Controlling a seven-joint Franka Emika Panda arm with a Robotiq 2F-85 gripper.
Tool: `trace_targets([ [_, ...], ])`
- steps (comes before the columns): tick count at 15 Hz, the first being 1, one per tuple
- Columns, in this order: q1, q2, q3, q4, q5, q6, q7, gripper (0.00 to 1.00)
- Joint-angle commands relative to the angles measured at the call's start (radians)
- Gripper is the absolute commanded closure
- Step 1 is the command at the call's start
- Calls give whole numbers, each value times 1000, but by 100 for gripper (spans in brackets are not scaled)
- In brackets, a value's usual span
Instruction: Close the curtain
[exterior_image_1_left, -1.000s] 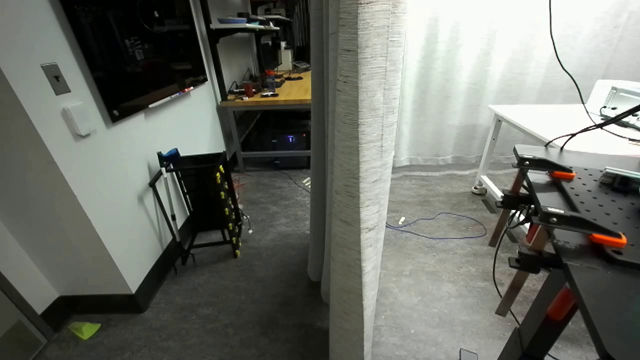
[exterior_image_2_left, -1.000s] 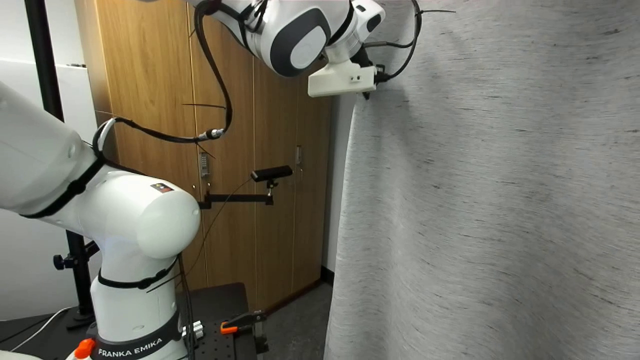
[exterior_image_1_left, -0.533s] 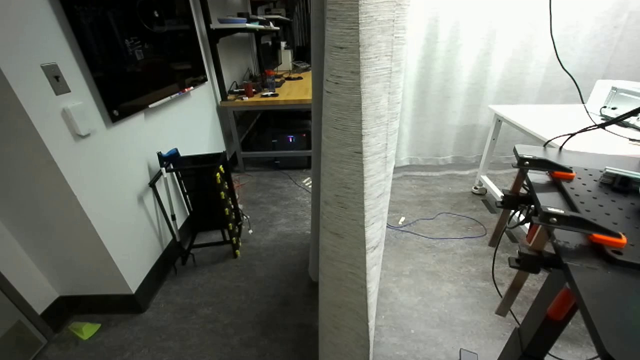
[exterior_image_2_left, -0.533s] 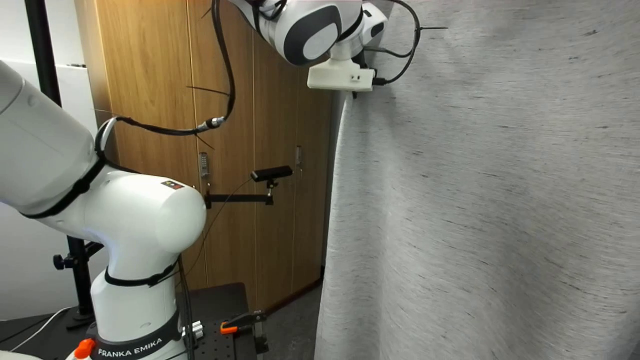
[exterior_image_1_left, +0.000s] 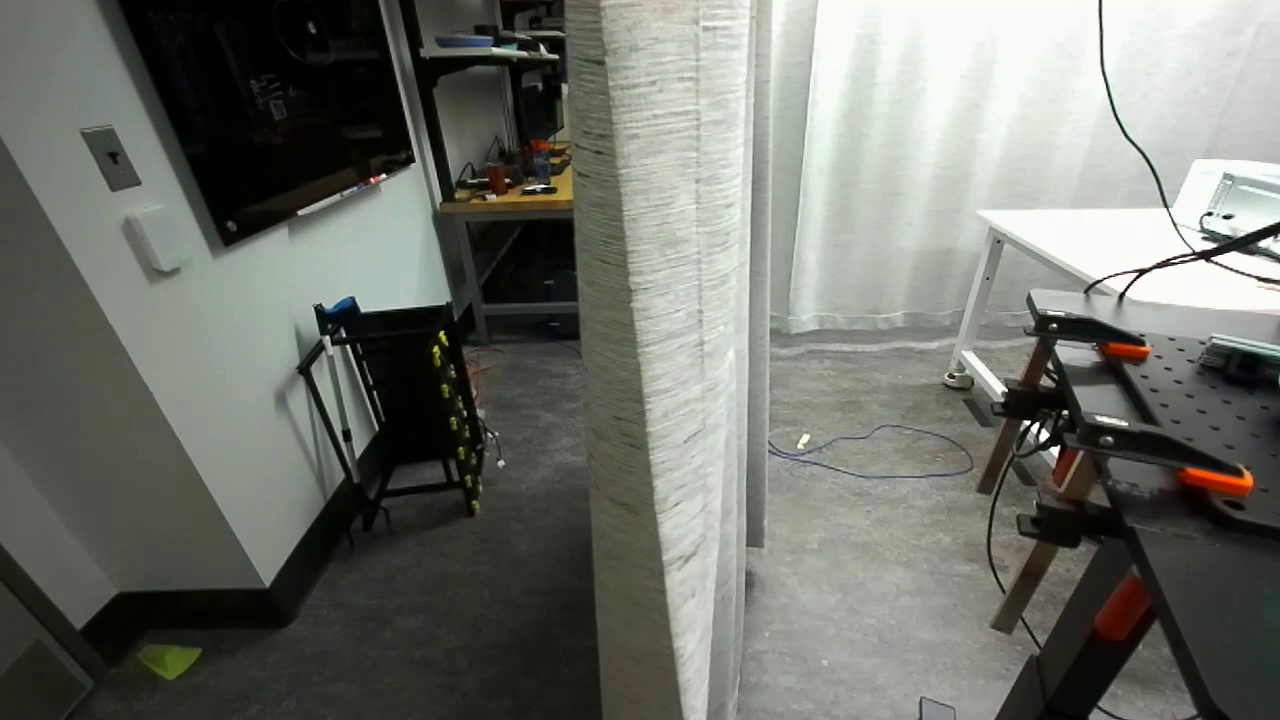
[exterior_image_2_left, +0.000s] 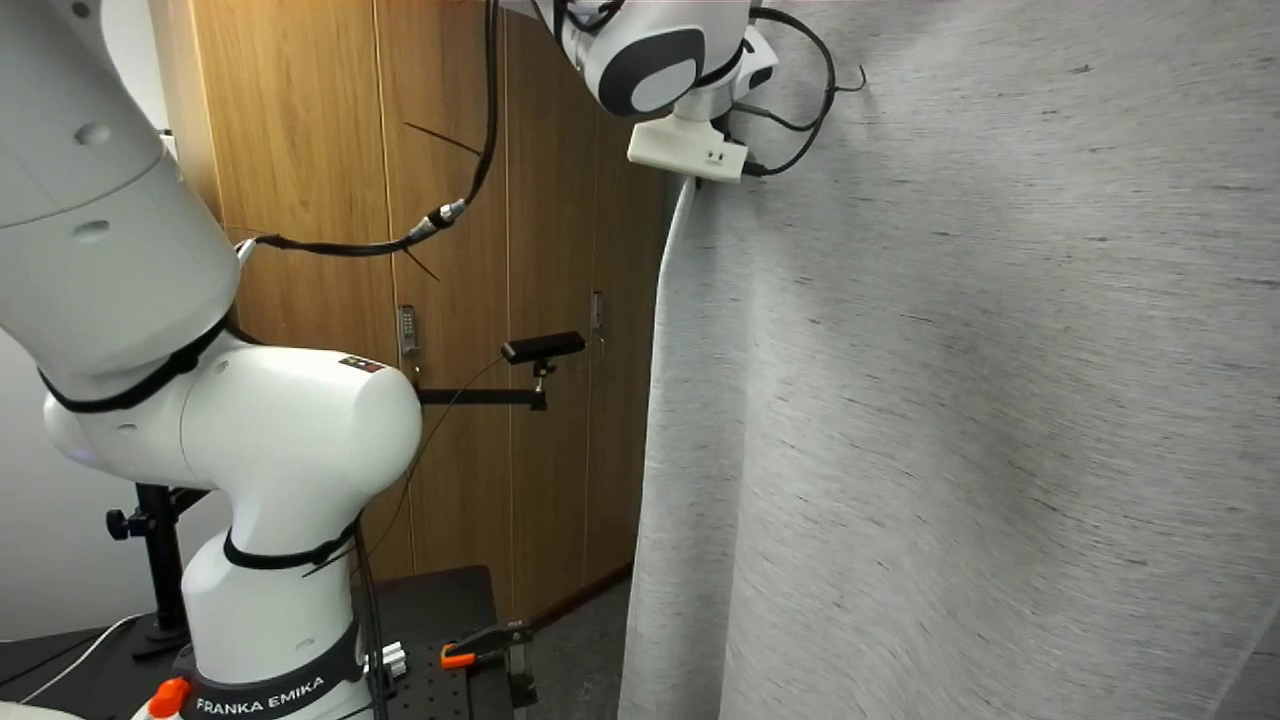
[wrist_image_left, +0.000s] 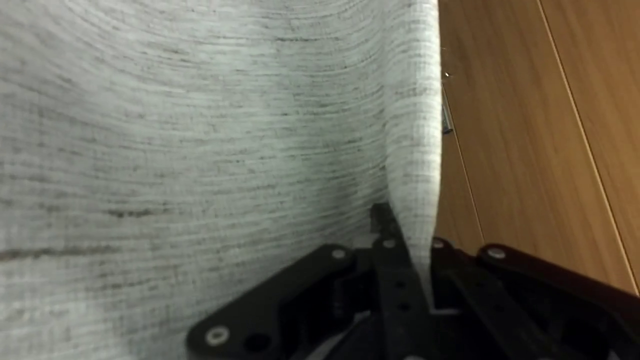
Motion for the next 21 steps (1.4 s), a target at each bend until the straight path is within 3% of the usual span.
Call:
trace_targets([
  [1,86,160,-33,63,153,-74,-87,99],
  [4,79,225,2,108,285,-83,-144,99],
  [9,-22,315,114,177,499,-133,-242,99],
  [15,-288,383,326,236,692,-274,-335,99],
  [21,-571,411,565,272,708,-358,-333,99],
])
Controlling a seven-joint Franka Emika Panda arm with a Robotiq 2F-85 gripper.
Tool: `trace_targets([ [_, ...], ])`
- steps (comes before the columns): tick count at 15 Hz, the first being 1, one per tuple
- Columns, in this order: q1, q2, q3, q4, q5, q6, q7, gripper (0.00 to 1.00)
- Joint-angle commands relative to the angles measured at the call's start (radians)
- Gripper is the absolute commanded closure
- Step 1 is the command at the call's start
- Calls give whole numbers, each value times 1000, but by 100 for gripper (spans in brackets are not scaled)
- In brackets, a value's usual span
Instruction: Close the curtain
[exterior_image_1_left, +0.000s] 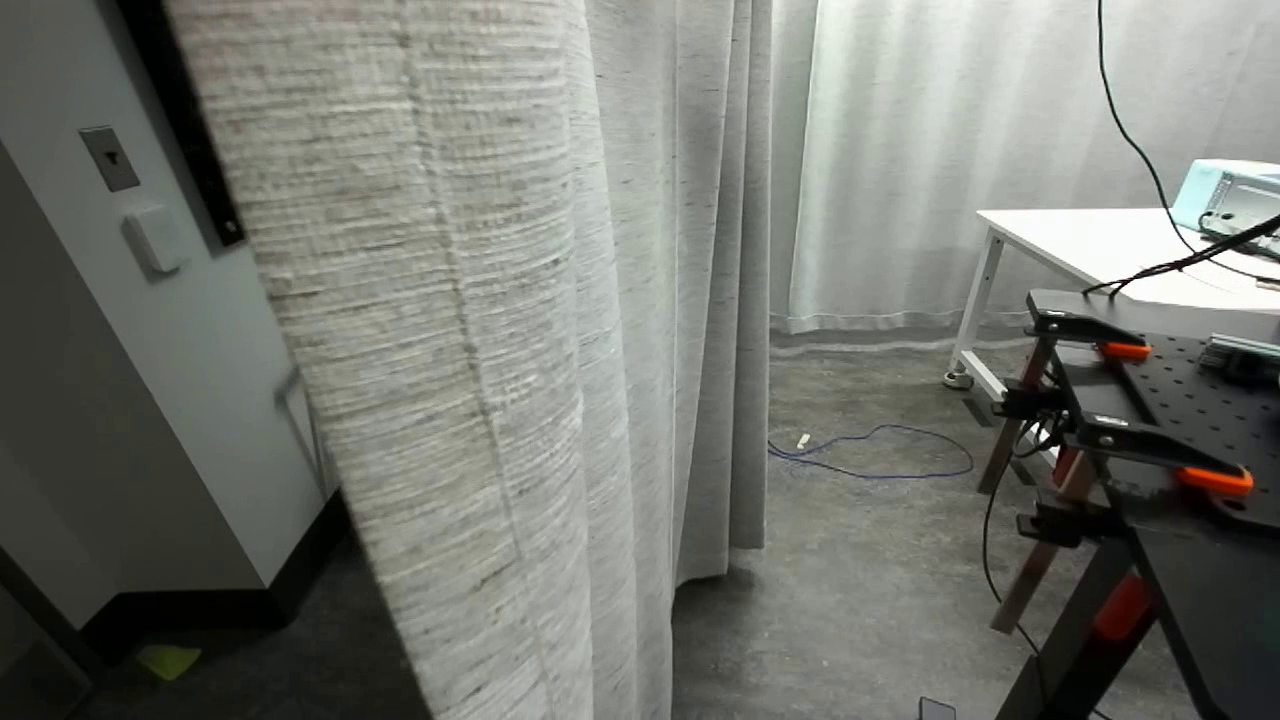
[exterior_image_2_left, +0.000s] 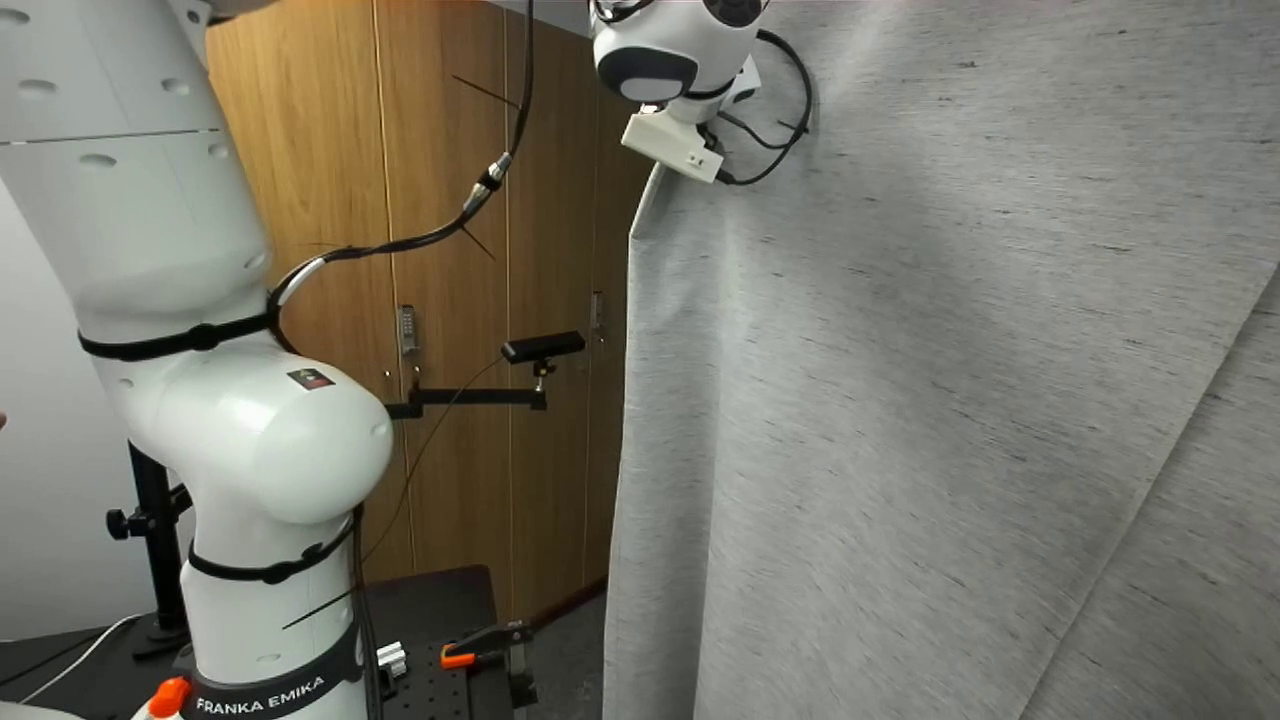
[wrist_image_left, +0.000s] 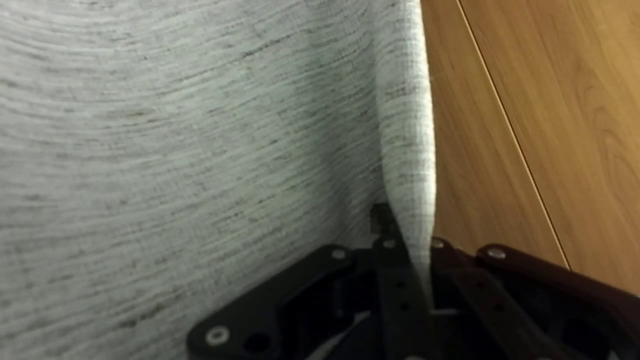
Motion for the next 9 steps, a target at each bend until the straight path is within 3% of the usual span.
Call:
trace_targets([
  [1,-142,89,168,-1,-12,-77,-20,99],
  [4,-236,90,257,7,-25,-81,-12,99],
  [9,-309,89,333,13,-35,-73,-4,99],
])
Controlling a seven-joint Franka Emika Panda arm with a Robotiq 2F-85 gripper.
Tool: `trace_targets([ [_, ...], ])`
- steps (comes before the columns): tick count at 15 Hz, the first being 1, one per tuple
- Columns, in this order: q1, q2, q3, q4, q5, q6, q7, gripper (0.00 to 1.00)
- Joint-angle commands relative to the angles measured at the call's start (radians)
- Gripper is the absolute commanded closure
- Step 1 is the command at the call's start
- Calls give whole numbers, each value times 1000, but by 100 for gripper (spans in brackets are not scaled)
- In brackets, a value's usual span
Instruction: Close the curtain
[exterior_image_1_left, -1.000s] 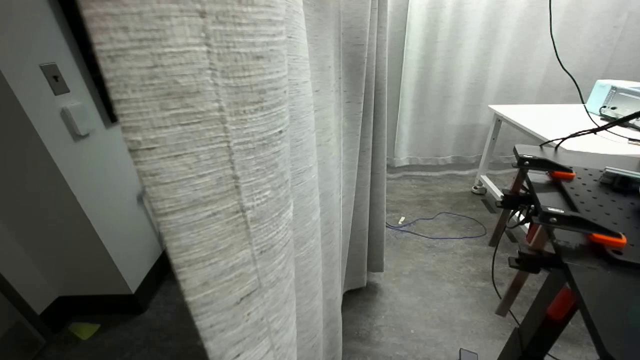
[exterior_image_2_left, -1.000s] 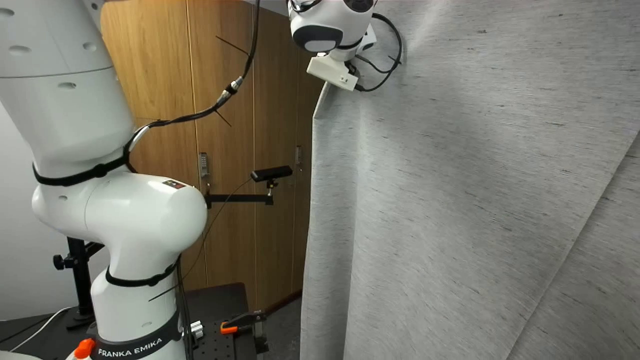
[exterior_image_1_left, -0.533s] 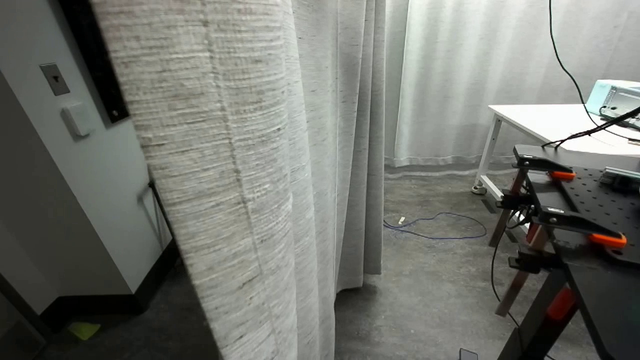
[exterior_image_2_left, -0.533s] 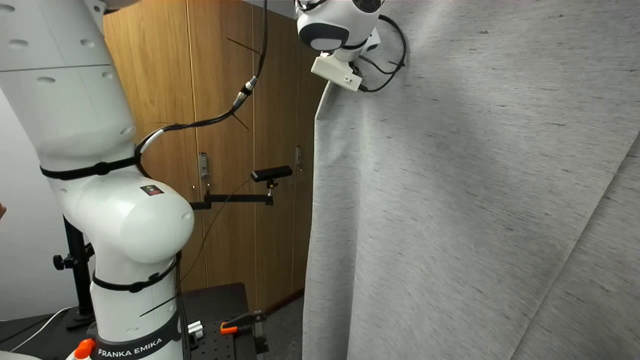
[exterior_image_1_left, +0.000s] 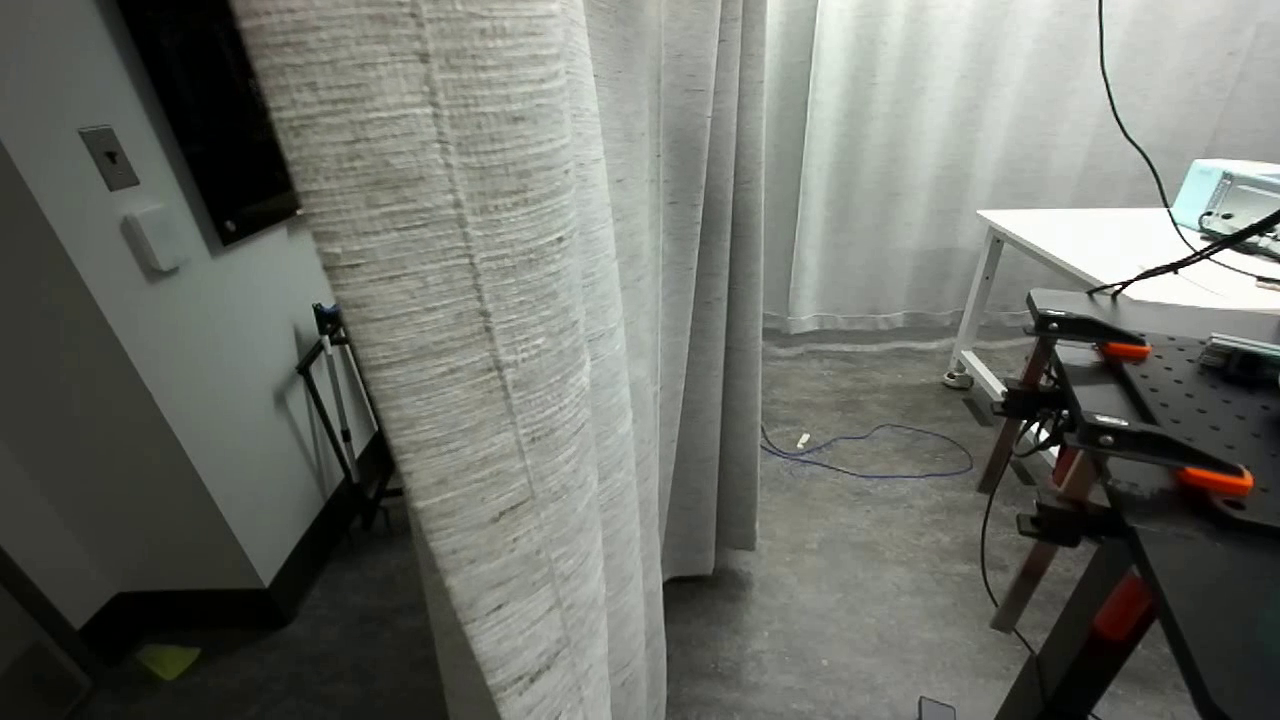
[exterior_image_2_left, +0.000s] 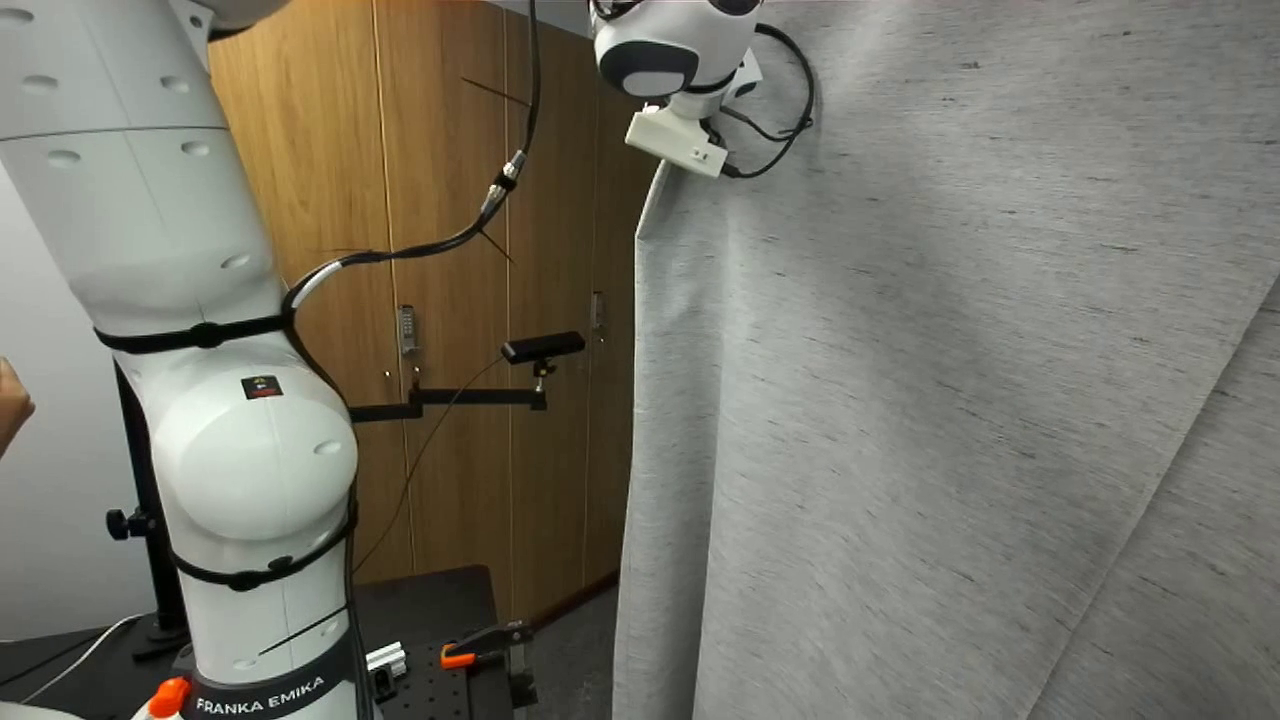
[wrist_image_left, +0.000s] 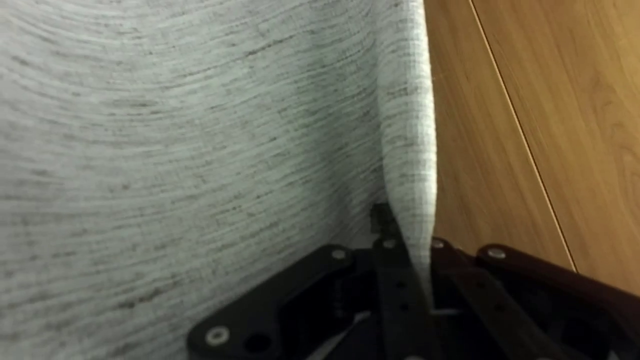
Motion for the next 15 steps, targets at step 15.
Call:
trace_targets([
  [15,-84,71,131,-10,-87,-28,16,99],
])
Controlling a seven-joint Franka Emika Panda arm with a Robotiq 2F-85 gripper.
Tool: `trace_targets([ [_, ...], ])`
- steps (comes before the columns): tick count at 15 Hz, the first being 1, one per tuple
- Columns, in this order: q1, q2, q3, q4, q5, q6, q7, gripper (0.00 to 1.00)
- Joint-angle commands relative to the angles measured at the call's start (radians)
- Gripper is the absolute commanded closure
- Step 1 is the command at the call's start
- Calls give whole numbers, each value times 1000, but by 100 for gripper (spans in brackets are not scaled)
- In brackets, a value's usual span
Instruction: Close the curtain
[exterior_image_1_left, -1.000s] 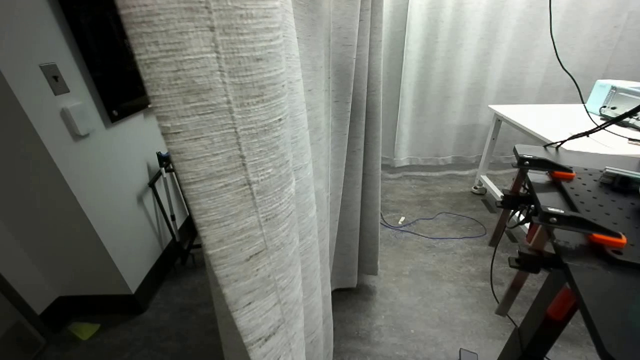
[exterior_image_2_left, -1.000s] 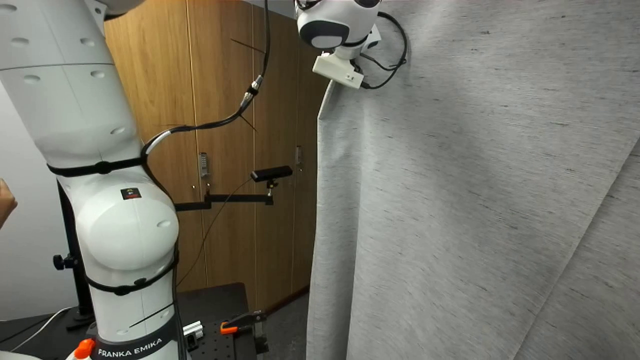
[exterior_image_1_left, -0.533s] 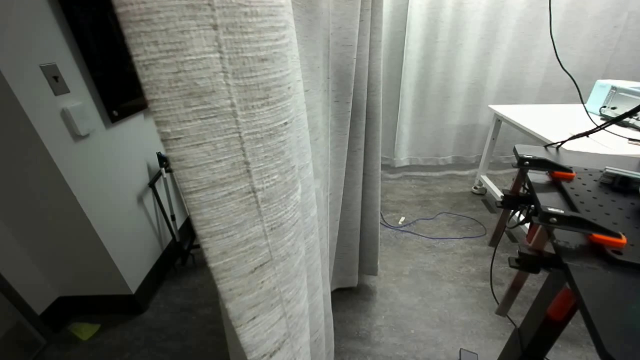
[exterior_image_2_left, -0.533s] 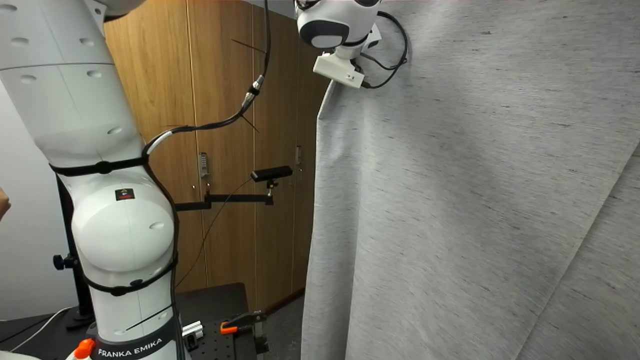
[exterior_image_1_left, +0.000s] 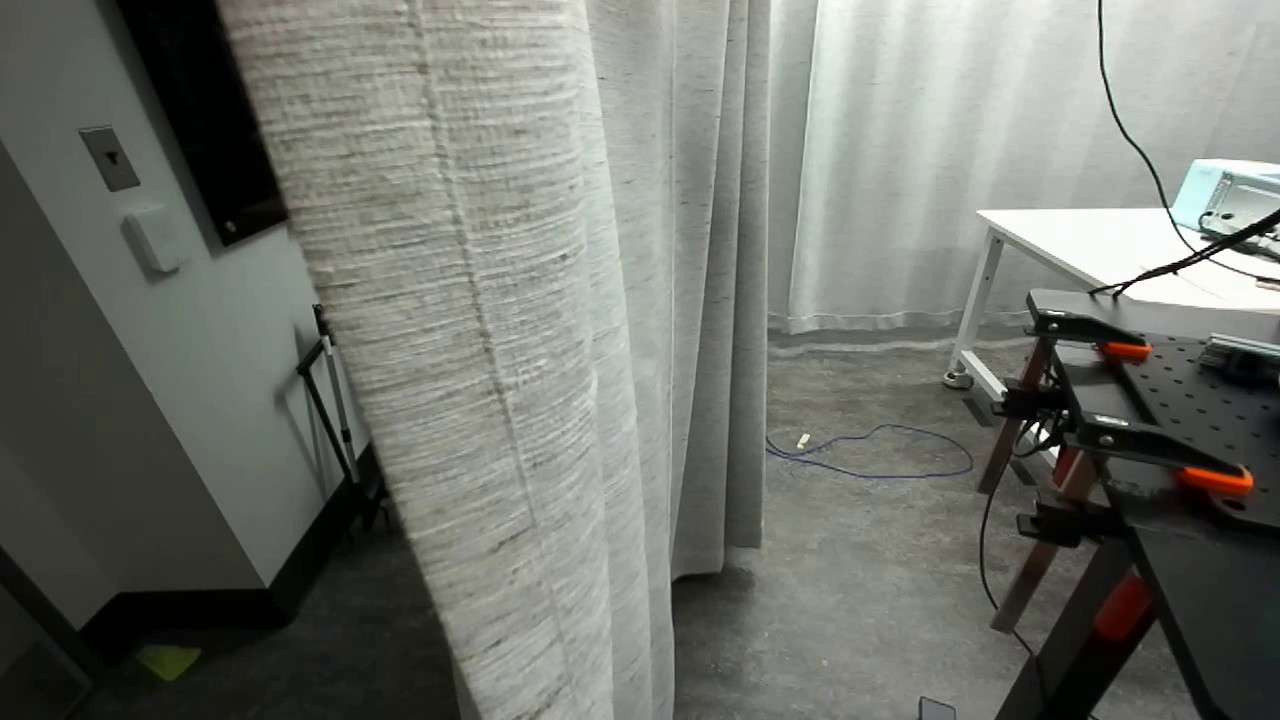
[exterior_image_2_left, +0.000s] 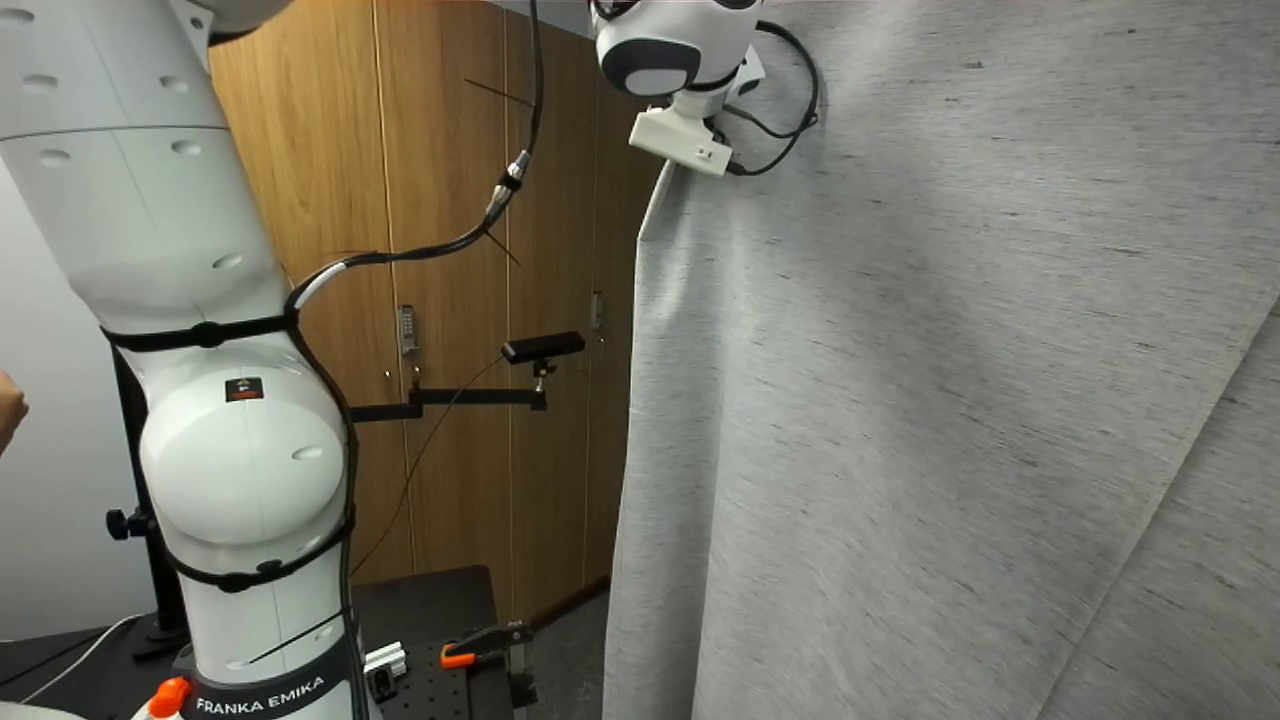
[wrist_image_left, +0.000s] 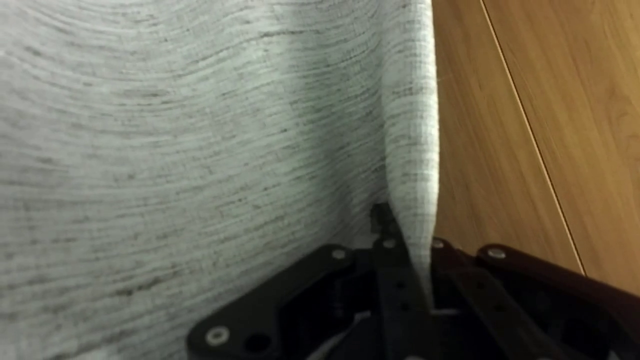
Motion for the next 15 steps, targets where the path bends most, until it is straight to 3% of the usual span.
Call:
trace_targets([
  [1,2,69,60,-17,-71,-27,15,99],
  [9,-11,78,74,4,-228,27,28,99],
  [15,-8,83,89,9,-456,156,52,99],
])
